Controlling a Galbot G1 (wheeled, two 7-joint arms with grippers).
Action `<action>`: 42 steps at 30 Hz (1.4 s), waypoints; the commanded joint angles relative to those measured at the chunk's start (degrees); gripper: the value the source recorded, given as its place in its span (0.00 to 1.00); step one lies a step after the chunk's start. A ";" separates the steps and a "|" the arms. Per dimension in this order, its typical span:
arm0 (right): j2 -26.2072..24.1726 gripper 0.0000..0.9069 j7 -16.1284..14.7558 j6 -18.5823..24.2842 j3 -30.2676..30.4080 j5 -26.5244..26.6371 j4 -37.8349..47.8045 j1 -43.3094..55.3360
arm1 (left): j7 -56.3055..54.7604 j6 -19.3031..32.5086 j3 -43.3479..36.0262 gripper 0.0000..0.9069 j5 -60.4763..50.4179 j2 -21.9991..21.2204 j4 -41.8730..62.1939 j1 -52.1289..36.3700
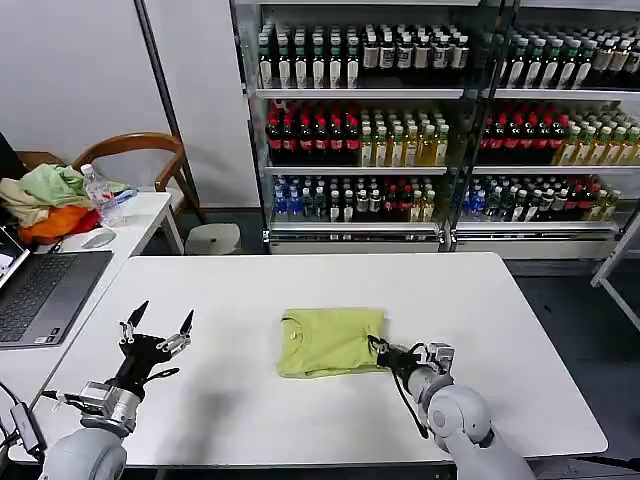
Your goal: Fold and organize the clothes.
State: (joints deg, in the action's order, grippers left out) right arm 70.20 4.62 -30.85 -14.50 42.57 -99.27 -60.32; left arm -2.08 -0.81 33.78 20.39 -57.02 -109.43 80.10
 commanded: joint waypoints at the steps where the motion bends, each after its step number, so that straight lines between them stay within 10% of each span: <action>1: 0.41 0.00 -2.21 0.72 -0.78 -3.36 1.42 0.85 | -0.01 -0.34 -0.11 1.00 0.29 0.25 -0.34 -0.18; 21: 0.12 0.00 -0.74 -0.45 -0.96 -1.68 -1.11 1.56 | -0.03 -0.37 -0.17 1.00 0.18 -0.24 0.06 -0.39; 22: 0.06 0.23 -0.56 -0.68 -0.99 -1.80 -1.01 1.63 | -0.03 -0.35 -0.14 1.00 0.17 -0.25 0.15 -0.40; 23: 0.00 1.00 -0.48 -0.72 -1.15 -2.10 -0.71 1.81 | -0.03 -0.33 -0.08 1.00 0.18 -0.23 0.19 -0.39; 37: -3.51 1.00 0.48 -1.64 -5.26 -1.90 -5.20 -1.71 | 0.01 -0.29 -0.65 1.00 0.11 -0.53 0.26 -0.90; 42: -4.51 1.00 2.79 2.40 -6.27 -9.46 -7.35 -1.87 | 0.07 -0.16 -0.98 1.00 0.02 -0.64 0.17 -0.99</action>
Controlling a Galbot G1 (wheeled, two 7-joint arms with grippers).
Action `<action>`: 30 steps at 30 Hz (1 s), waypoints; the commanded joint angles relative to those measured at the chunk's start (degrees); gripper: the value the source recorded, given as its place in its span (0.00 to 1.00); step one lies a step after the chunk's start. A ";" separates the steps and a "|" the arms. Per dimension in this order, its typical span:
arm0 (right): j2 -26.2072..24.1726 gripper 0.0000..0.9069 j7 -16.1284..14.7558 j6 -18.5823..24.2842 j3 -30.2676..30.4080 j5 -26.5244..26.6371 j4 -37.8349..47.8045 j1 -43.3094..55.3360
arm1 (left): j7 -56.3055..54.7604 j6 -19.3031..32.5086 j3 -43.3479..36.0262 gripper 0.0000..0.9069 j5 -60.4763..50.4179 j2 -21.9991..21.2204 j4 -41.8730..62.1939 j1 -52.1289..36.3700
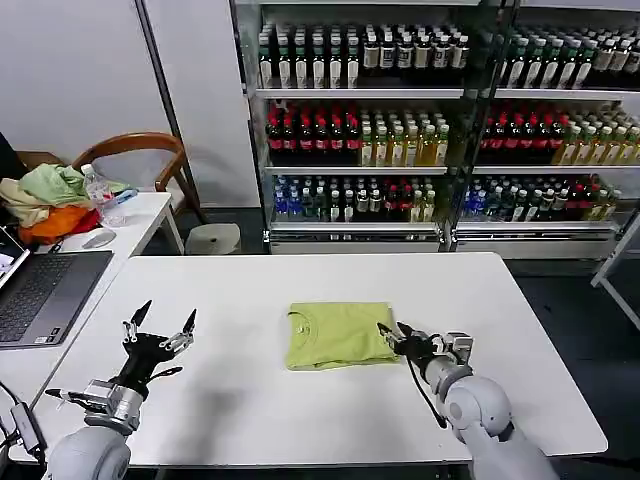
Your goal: Fold and organize the clothes.
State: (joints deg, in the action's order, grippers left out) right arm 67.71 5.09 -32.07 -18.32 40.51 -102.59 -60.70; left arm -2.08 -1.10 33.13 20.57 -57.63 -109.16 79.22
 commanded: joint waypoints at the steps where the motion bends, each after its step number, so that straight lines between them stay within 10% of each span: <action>1: -2.05 1.00 2.30 4.43 -2.64 -8.03 -4.38 -1.29 | 0.06 0.12 -0.37 1.00 -0.17 -0.04 -0.16 -0.13; 30: -0.53 1.00 2.98 18.34 -3.17 -26.07 5.17 9.13 | 3.89 2.19 -3.94 1.00 -0.93 -0.23 5.52 -11.95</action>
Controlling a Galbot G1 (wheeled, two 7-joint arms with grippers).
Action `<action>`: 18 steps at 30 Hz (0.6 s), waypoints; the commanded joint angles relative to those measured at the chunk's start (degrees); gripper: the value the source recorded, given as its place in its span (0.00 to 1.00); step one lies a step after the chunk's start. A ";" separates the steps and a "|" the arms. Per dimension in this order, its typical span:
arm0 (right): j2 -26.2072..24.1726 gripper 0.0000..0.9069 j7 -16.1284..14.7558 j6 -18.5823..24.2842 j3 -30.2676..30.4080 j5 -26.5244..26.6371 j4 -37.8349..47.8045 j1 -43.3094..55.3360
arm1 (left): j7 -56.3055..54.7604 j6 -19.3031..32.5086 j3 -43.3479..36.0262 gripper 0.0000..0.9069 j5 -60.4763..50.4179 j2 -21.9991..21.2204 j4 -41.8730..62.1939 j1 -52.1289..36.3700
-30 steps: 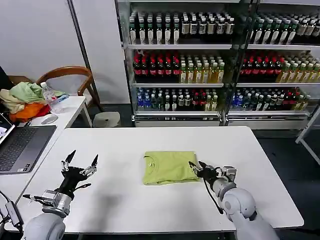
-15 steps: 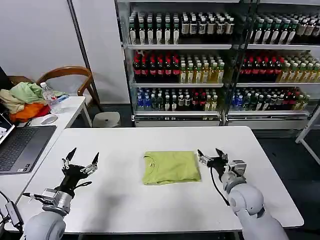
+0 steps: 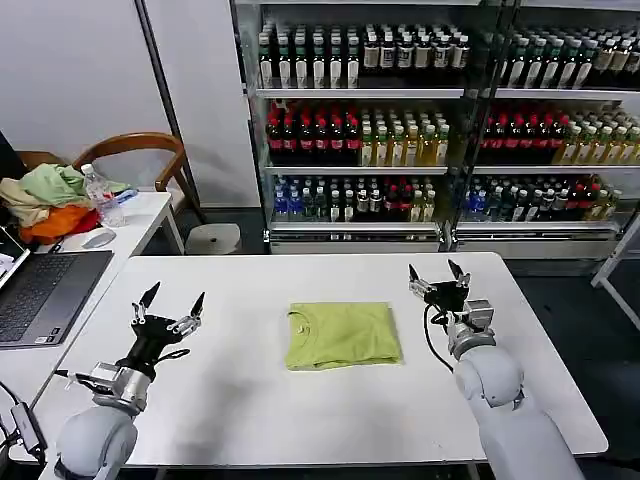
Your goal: Fold and organize the clothes.
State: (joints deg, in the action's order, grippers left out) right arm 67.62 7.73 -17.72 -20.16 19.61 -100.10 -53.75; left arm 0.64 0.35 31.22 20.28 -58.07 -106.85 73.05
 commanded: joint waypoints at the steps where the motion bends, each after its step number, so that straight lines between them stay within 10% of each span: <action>1: -0.58 1.00 0.56 4.55 -1.68 -5.16 2.64 2.08 | 1.18 0.85 -2.35 1.00 -1.11 0.27 3.44 -6.05; 18: -0.19 1.00 -1.92 8.82 -4.96 -10.85 3.44 0.14 | 4.01 7.79 -5.57 1.00 -4.74 0.26 9.03 -10.23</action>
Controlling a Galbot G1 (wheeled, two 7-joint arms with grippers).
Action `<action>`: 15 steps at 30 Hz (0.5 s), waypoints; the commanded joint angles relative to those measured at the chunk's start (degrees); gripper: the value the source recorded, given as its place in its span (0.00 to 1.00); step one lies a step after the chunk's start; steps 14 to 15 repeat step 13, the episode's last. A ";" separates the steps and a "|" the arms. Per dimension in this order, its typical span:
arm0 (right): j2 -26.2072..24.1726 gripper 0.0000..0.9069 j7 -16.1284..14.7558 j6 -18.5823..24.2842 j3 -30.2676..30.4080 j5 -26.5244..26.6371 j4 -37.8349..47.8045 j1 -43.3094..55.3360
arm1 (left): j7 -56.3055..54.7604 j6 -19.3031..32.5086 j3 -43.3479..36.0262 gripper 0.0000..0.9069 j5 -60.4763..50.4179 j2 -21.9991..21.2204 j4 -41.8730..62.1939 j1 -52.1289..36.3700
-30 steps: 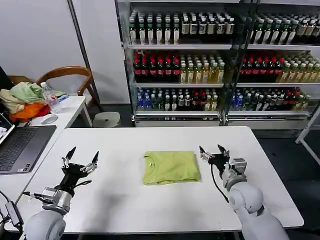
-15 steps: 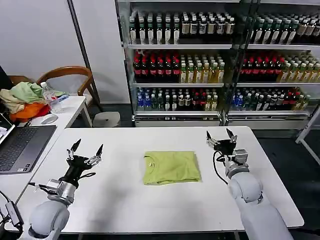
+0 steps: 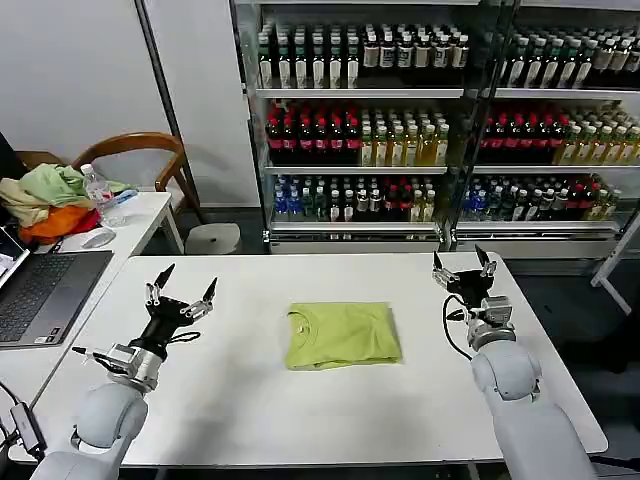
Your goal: Fold and organize the clothes.
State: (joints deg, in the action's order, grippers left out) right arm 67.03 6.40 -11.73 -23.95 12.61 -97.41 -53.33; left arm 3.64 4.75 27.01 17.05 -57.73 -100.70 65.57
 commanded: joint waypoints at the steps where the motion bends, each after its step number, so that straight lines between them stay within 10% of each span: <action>1: 0.54 1.00 -0.26 2.46 -1.25 -4.11 0.78 -0.34 | 1.01 3.61 -1.32 1.00 -1.45 -0.09 2.97 -2.83; 15: 0.83 1.00 -0.36 2.73 -1.72 -5.78 0.36 -2.30 | 1.07 5.76 -2.72 1.00 -3.05 0.30 2.78 -3.07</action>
